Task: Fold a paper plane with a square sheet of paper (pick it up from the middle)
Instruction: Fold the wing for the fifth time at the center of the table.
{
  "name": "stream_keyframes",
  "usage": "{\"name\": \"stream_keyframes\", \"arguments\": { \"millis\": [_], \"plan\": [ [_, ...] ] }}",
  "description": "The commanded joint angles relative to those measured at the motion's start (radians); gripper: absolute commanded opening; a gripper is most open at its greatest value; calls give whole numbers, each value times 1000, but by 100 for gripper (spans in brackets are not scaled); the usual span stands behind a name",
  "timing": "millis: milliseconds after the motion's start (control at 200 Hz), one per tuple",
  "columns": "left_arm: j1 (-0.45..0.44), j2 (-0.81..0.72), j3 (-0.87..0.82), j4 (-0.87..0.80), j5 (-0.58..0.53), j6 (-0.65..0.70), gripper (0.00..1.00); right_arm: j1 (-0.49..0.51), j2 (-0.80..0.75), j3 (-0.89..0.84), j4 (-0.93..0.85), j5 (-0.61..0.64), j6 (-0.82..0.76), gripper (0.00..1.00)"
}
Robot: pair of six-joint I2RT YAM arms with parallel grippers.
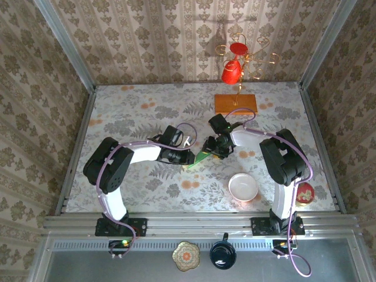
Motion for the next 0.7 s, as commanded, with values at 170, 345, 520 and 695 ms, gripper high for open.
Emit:
{"name": "stream_keyframes", "arguments": {
  "millis": [170,345,520,695],
  "plan": [
    [-14,80,10,-86,-52,19,20,0,174,-41,51,101,-30,51],
    [-14,93,18,-102,-58,21,20,-1,139,-39,49,79,-32,52],
    [-14,99,24,-113,-64,24,20,-4,-32,-68,53,47,-43,56],
    [-14,101,27,-117,-63,23,20,-9,-192,-126,62,29,-64,58]
  ]
}}
